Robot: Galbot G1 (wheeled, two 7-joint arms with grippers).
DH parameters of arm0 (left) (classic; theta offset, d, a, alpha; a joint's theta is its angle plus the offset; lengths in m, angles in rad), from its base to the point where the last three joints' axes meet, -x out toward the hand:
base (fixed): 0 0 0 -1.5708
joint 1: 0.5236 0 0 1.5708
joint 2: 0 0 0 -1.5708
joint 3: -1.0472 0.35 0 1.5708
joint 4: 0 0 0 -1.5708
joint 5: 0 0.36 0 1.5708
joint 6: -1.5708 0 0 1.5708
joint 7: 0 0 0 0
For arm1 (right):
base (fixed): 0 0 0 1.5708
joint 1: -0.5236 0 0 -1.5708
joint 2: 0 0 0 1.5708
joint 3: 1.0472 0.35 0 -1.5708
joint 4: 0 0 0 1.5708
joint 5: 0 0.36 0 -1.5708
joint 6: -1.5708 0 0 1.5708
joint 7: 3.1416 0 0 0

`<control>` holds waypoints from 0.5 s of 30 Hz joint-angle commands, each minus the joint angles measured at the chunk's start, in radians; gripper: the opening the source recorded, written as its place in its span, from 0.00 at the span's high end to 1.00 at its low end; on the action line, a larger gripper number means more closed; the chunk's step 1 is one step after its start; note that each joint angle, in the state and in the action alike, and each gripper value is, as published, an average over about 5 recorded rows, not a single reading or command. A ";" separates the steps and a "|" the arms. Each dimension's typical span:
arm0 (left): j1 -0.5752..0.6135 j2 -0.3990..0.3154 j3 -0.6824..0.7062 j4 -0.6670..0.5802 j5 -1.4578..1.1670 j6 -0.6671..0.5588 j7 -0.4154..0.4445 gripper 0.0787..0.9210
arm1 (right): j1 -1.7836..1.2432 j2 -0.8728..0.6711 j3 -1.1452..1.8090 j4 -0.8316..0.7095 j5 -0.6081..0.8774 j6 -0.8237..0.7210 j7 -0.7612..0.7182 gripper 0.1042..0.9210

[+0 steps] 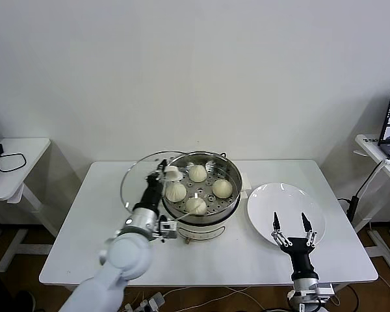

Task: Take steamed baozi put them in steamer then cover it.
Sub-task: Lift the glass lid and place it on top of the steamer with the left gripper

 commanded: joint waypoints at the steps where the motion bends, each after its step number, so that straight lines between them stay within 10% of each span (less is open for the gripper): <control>1: -0.159 -0.083 0.216 0.094 -0.012 0.071 0.007 0.87 | -0.003 0.004 0.004 -0.001 -0.011 0.000 0.001 0.12; 15: -0.209 -0.141 0.233 0.208 -0.003 0.044 -0.036 0.87 | -0.011 0.009 0.007 0.000 -0.030 0.002 0.000 0.12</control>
